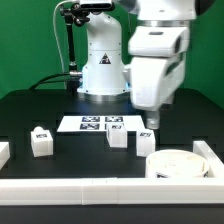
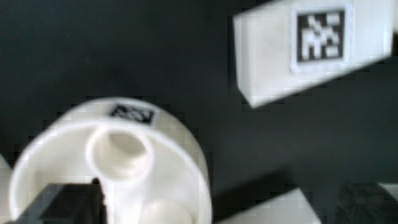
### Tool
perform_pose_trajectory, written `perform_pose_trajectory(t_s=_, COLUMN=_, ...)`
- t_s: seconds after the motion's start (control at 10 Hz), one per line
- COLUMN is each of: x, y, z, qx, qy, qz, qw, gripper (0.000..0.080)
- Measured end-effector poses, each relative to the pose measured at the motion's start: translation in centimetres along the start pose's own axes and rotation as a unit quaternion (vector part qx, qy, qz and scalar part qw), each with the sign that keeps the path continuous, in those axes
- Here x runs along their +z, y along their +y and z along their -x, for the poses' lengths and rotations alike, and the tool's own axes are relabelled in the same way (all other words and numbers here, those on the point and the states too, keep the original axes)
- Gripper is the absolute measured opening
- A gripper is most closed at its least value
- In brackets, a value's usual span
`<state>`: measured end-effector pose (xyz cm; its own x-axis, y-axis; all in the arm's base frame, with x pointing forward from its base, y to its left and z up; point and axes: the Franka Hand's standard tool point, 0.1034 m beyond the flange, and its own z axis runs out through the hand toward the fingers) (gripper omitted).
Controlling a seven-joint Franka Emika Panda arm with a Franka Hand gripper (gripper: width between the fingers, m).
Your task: Assemble stool
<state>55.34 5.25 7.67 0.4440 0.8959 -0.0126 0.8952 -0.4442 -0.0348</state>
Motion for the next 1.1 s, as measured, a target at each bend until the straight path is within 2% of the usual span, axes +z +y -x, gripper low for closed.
perform_pose_trajectory(t_s=0.1, x=0.3, y=0.5, z=1.2, qx=0.010, qy=-0.003, qz=-0.004, qw=1.000, gripper=0.0649)
perform_pose_trajectory(t_s=0.3, x=0.3, y=0.2, z=0.6, qx=0.017, qy=-0.002, qz=-0.004, qw=1.000, gripper=0.0649)
perform_pose_trajectory(t_s=0.5, x=0.3, y=0.2, z=0.7, qx=0.018, qy=-0.002, qz=-0.004, qw=1.000, gripper=0.0649)
perform_pose_trajectory(t_s=0.6, x=0.5, y=0.3, z=0.9, qx=0.080, qy=0.000, qz=-0.005, qw=0.997, gripper=0.0649)
perform_pose_trajectory(t_s=0.8, x=1.1, y=0.4, z=2.0, qx=0.241, qy=-0.005, qz=-0.007, qw=0.971, gripper=0.0649)
perform_pose_trajectory(t_s=0.9, x=1.3, y=0.5, z=1.9, qx=0.263, qy=0.003, qz=0.001, qw=0.965, gripper=0.0649)
perform_pose_trajectory(t_s=1.1, x=1.4, y=0.4, z=1.8, qx=0.338, qy=0.008, qz=-0.004, qw=0.941, gripper=0.0649)
